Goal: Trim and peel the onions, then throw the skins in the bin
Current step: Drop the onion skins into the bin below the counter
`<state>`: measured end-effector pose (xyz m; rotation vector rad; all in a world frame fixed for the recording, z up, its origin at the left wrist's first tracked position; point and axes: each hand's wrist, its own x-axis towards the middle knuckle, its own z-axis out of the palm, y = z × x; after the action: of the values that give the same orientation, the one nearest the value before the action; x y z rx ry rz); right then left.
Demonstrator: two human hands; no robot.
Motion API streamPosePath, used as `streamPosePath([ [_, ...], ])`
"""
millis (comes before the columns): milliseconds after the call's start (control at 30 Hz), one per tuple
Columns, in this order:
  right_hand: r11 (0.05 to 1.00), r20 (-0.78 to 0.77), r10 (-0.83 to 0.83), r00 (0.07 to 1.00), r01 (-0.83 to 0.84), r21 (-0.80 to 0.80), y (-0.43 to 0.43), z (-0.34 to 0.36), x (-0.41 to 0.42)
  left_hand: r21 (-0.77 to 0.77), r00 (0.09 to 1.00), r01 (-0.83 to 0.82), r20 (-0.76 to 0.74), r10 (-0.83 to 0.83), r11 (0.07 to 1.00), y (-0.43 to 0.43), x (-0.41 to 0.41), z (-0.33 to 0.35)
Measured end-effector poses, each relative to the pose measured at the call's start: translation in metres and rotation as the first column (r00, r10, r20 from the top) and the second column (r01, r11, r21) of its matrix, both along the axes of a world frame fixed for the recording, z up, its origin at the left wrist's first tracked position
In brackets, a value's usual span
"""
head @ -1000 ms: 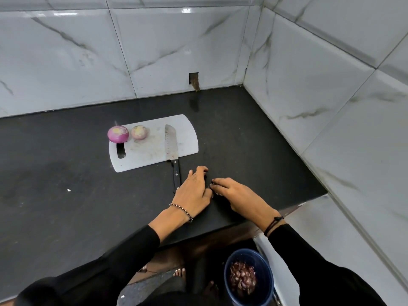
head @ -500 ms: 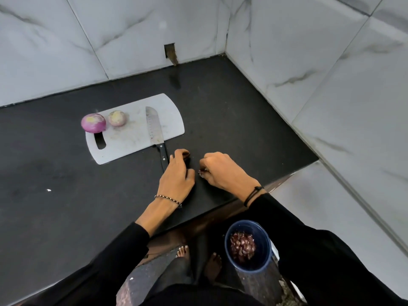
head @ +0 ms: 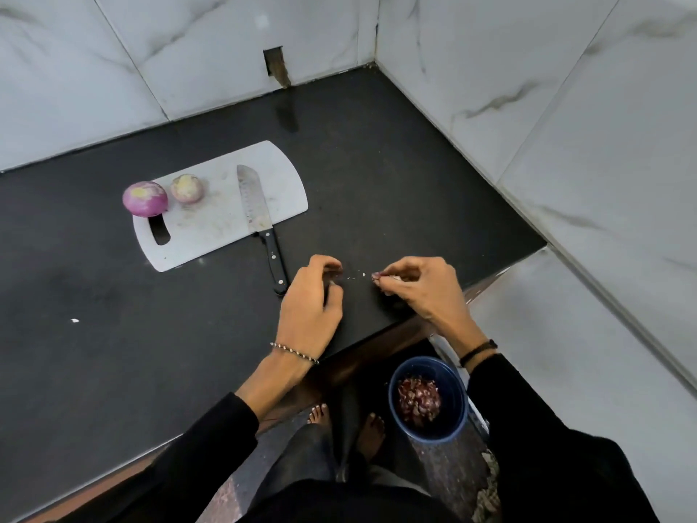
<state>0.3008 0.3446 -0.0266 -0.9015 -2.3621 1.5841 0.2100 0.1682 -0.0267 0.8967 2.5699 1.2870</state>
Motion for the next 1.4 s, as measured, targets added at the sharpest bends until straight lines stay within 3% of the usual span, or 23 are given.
streamPosePath([
  [67, 0.991, -0.038, -0.063, 0.997, 0.058, -0.119, 0.001, 0.001, 0.020, 0.039, 0.996, 0.092, -0.011, -0.091, 0.995, 0.003, 0.022, 0.000],
  [167, 0.969, -0.075, -0.170, 0.983, 0.153, -0.195, 0.001, 0.000, 0.049, 0.049, 0.965, 0.243, 0.088, -0.246, 0.969, 0.012, 0.059, -0.006],
  [367, 0.933, -0.022, -0.322, 0.946, 0.313, -0.179, -0.001, -0.032, 0.115, -0.063, 0.875, 0.402, 0.322, -0.362, 0.914, 0.031, 0.105, -0.044],
  [533, 0.903, 0.147, -0.393, 0.908, 0.411, -0.122, 0.001, -0.087, 0.163, -0.195, 0.821, 0.477, 0.446, -0.356, 0.857, 0.042, 0.109, -0.084],
  [767, 0.949, 0.417, -0.314, 0.853, 0.262, 0.177, 0.010, -0.183, 0.183, -0.397, 0.740, 0.609, 0.595, -0.313, 0.687, 0.070, 0.121, -0.149],
  [1033, 0.947, 0.632, -0.319, 0.706, 0.259, 0.188, 0.026, -0.276, 0.179, -0.453, 0.648, 0.713, 0.717, -0.257, 0.535, 0.111, 0.130, -0.221],
  [1200, 0.931, 0.674, -0.348, 0.651, 0.328, 0.163, 0.033, -0.302, 0.178, -0.471, 0.642, 0.725, 0.726, -0.246, 0.503, 0.125, 0.135, -0.256],
  [1400, 0.947, 0.695, -0.288, 0.658, 0.305, 0.103, 0.039, -0.320, 0.171, -0.483, 0.648, 0.717, 0.727, -0.226, 0.503, 0.137, 0.139, -0.288],
])
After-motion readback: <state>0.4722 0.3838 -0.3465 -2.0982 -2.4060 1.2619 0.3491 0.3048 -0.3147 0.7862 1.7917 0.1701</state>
